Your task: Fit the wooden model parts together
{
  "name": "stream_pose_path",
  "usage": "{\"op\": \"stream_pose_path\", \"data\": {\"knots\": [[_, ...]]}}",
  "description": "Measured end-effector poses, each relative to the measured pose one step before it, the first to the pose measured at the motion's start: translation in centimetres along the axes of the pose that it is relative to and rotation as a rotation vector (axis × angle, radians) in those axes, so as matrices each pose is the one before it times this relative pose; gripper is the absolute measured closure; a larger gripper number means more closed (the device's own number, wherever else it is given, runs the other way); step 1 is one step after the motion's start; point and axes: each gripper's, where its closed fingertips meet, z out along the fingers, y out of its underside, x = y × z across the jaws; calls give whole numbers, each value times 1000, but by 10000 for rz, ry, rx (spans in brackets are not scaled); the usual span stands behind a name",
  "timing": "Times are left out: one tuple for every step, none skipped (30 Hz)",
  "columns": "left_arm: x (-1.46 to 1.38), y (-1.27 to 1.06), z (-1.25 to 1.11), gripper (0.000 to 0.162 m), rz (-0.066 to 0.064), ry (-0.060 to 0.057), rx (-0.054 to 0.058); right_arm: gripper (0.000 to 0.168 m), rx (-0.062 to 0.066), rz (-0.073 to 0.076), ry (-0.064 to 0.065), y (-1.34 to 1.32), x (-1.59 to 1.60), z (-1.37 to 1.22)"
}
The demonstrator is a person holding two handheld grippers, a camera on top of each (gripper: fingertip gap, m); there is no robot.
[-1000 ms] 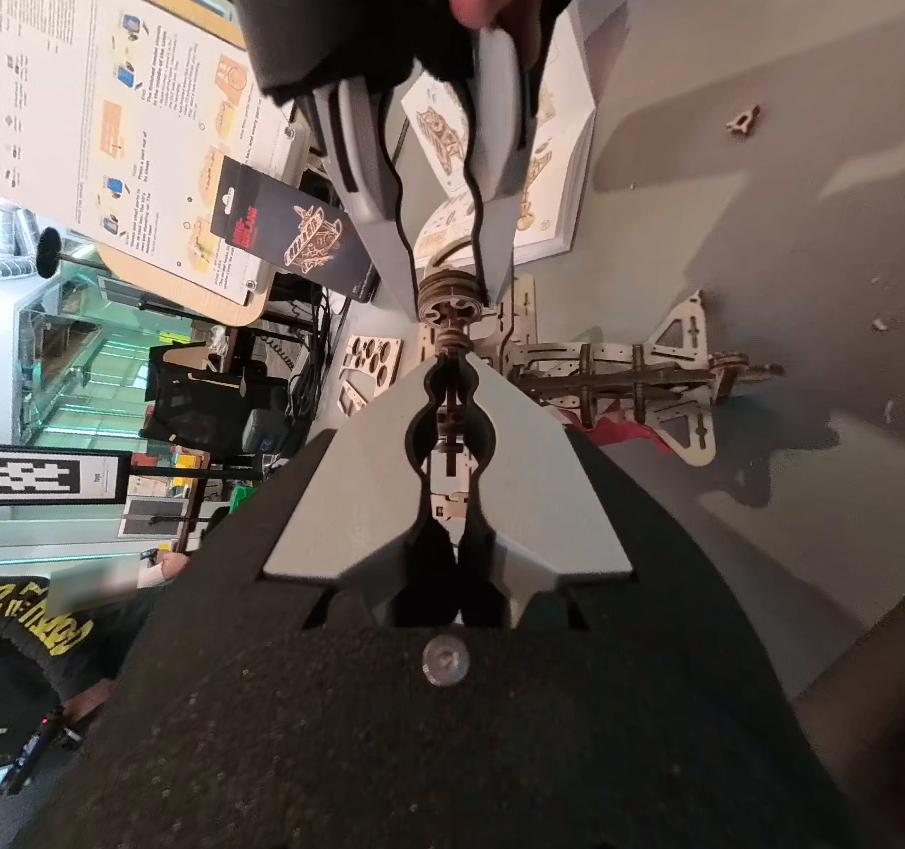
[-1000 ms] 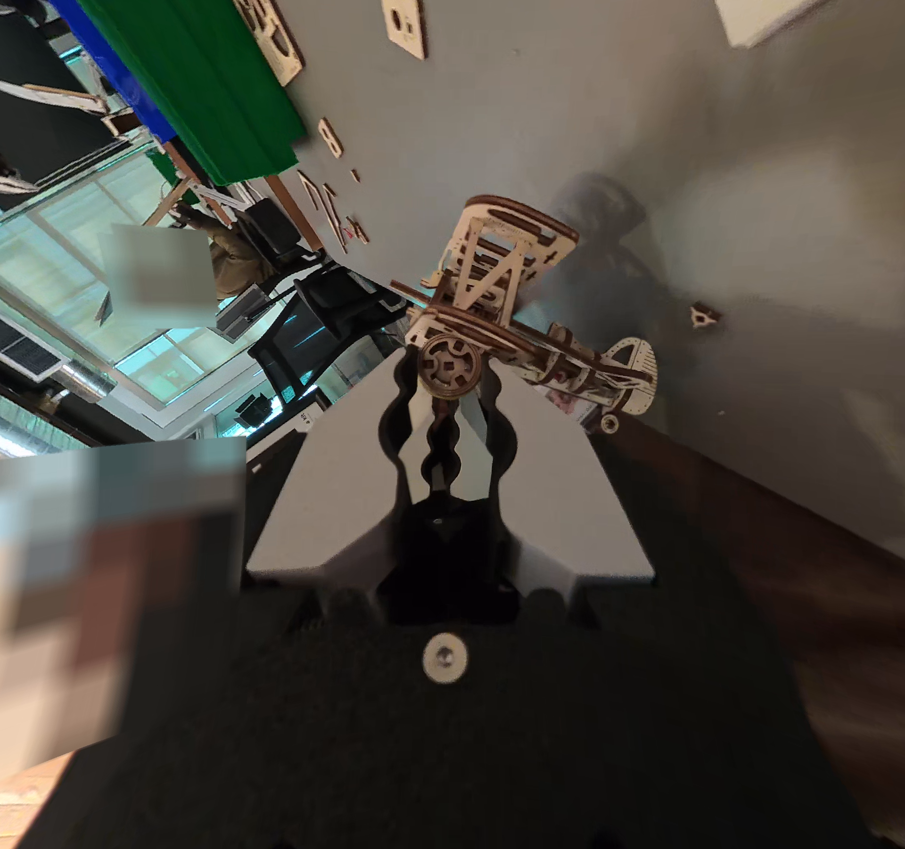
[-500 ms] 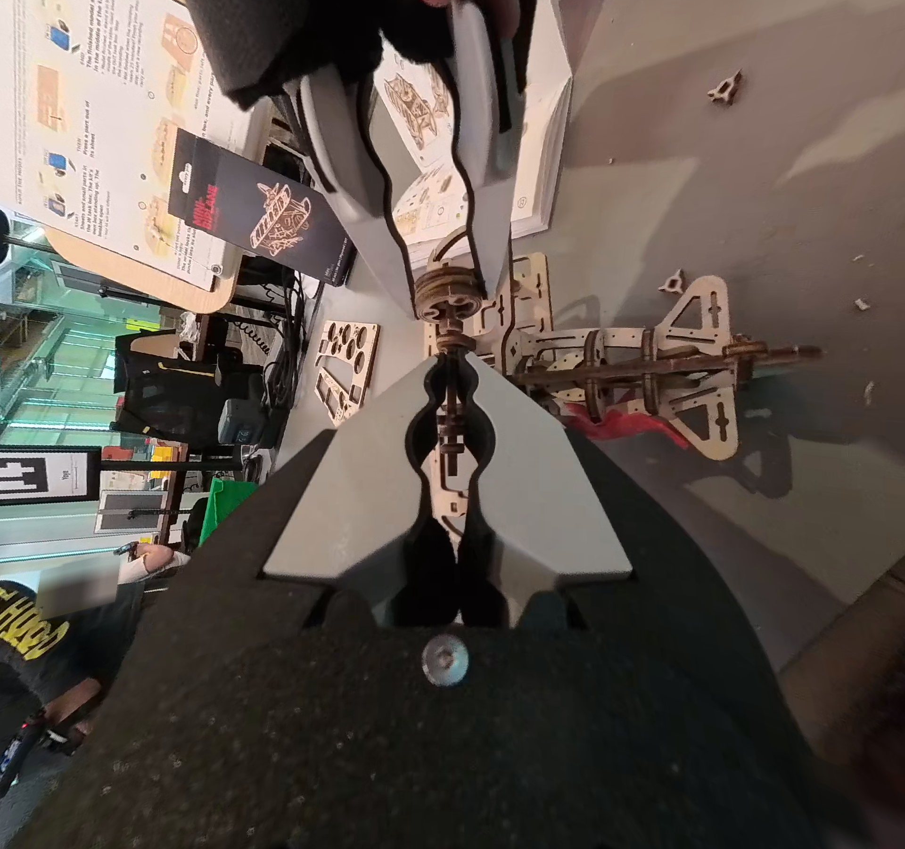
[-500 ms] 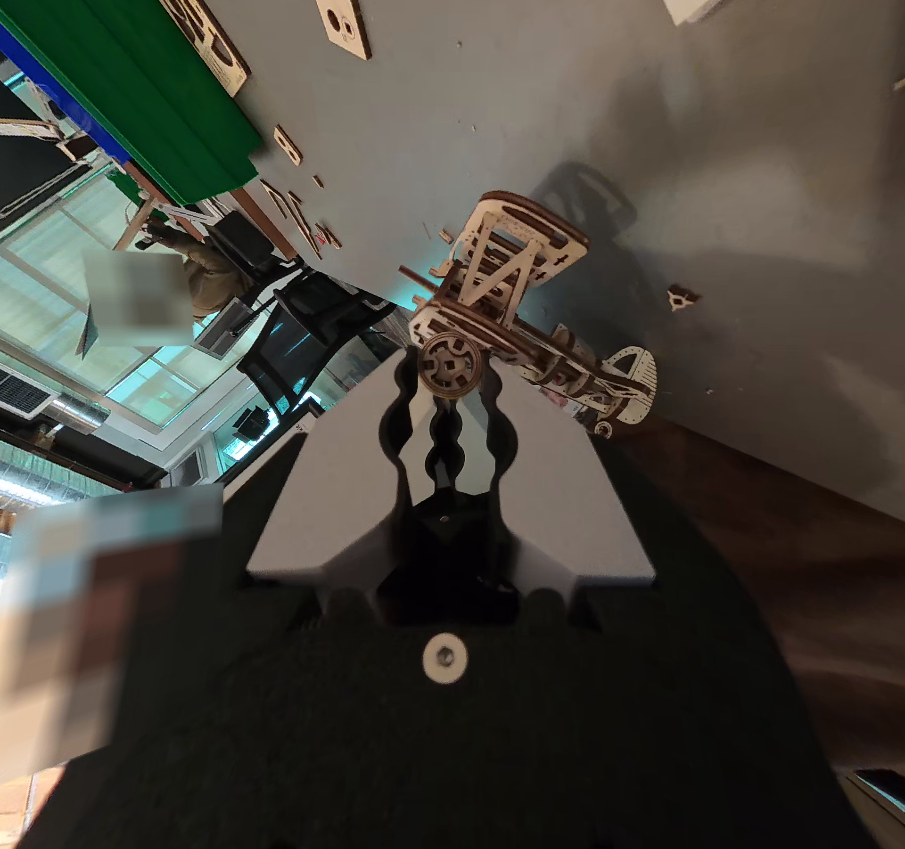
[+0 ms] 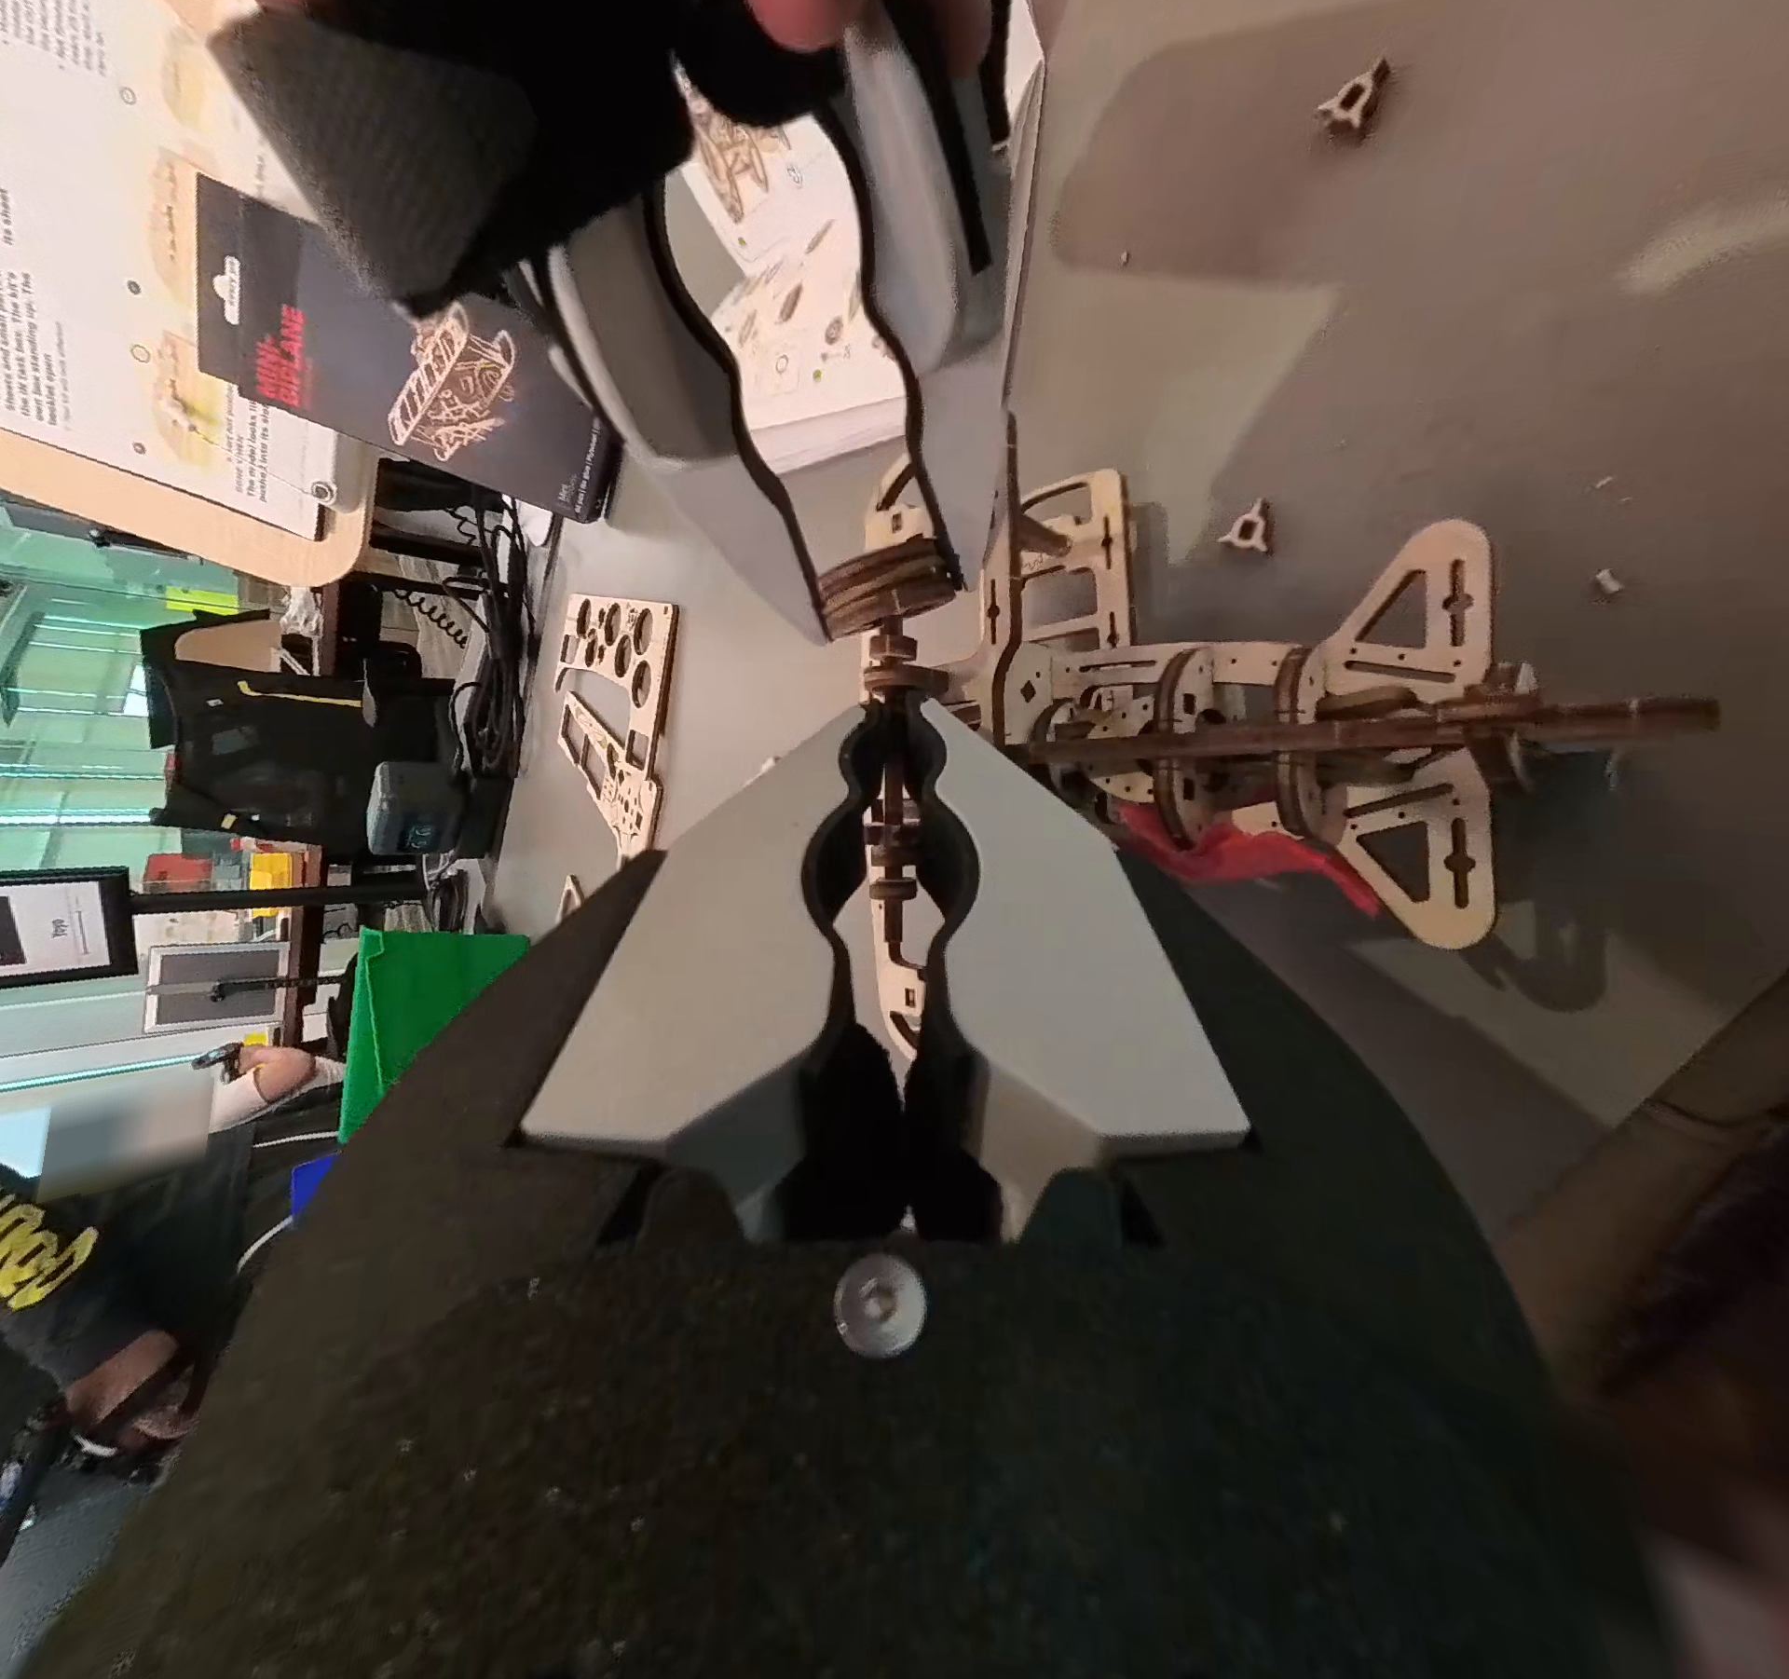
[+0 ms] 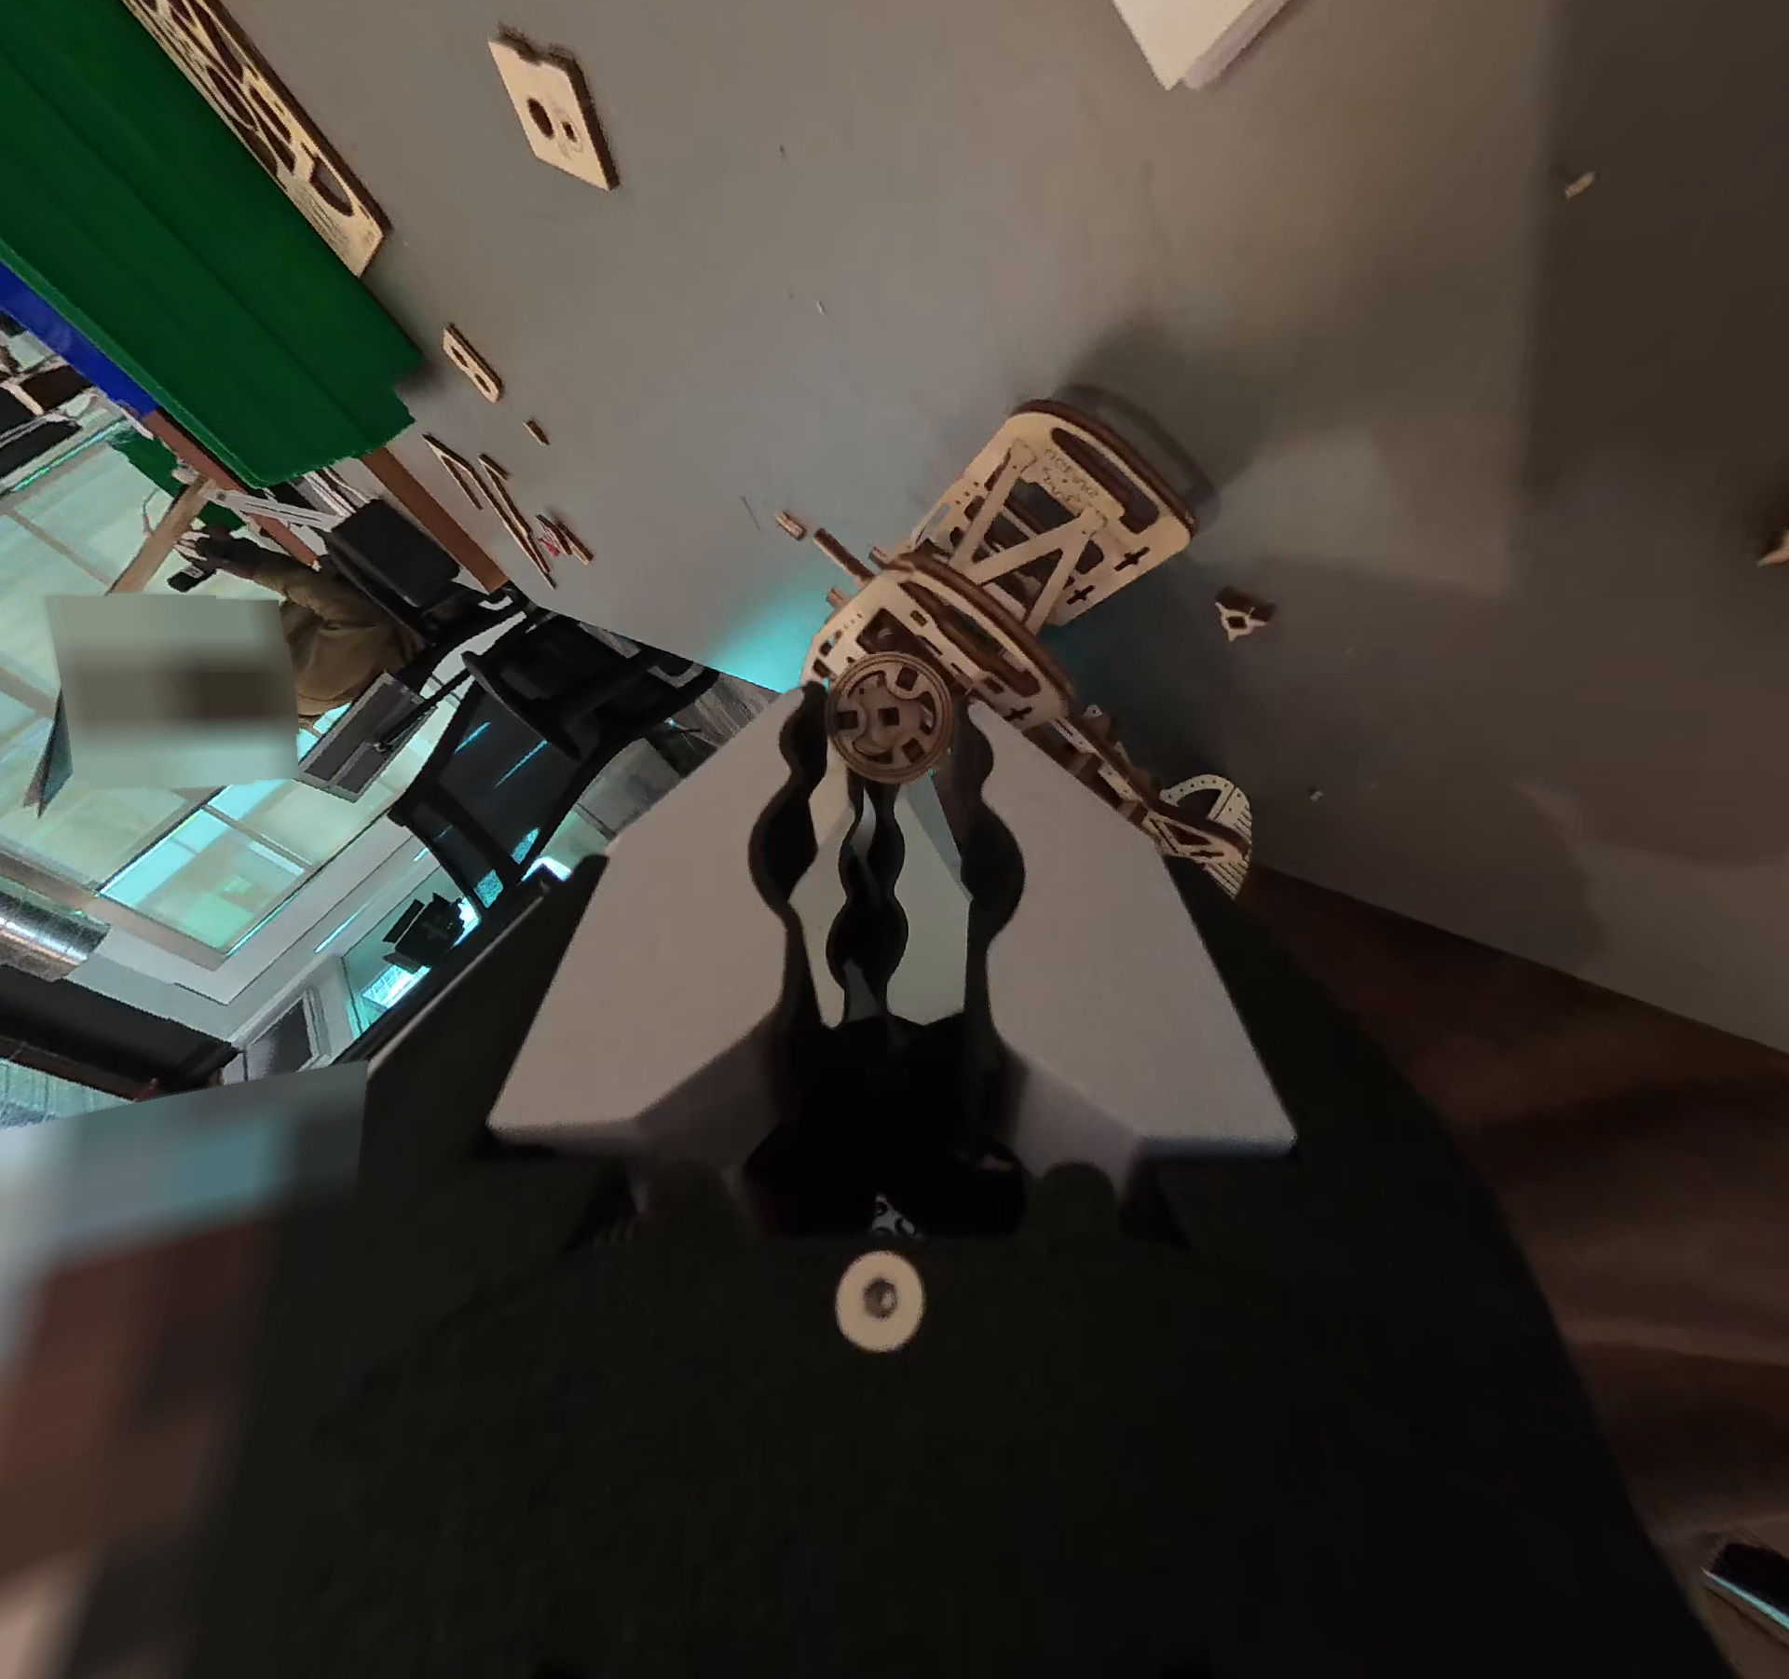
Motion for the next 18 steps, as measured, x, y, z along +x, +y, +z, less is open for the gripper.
{"op": "stream_pose_path", "data": {"knots": [[-69,42,50,162,-2,-55,21,143,-99,13,1,-38,-41,59],[-49,27,56,162,2,-42,9,143,-79,43,-54,-88,-73,54],[196,19,74,162,25,116,-33,143,-82,78,27,-53,134,81],[212,40,68,162,37,67,-10,143,-113,83,2,-29,217,99],[219,-18,71,162,22,50,21,143,-101,214,-98,-36,214,76],[209,-40,62,162,34,54,12,143,-91,296,-153,-62,229,55],[122,-36,80,162,-56,32,10,143,-121,298,-212,-80,142,33],[-44,6,67,162,-138,-25,7,143,-129,317,-305,-90,-76,-4],[9,-29,33,162,-42,55,38,143,-153,149,-130,-33,-8,-23],[1,-20,23,162,-54,52,38,143,-134,28,-15,-10,3,-26],[-2,6,20,162,-90,13,-7,143,-64,10,25,-16,-14,15],[8,-13,2,162,6,-3,12,143,-50,68,10,-6,2,7],[-15,-5,14,162,-21,-5,6,143,-40,174,-74,-16,-24,1],[-10,2,19,162,-70,0,-39,143,10,263,-166,-39,-37,9],[4,-5,5,162,8,-15,-14,143,0,229,-165,-27,-10,4],[-16,-10,20,162,21,-21,11,143,-32,118,-74,1,-7,-7],[4,-24,2,162,19,1,38,143,-30,14,31,4,10,-4],[-9,12,1,162,-7,29,25,143,-40,-136,147,5,17,10]]}}
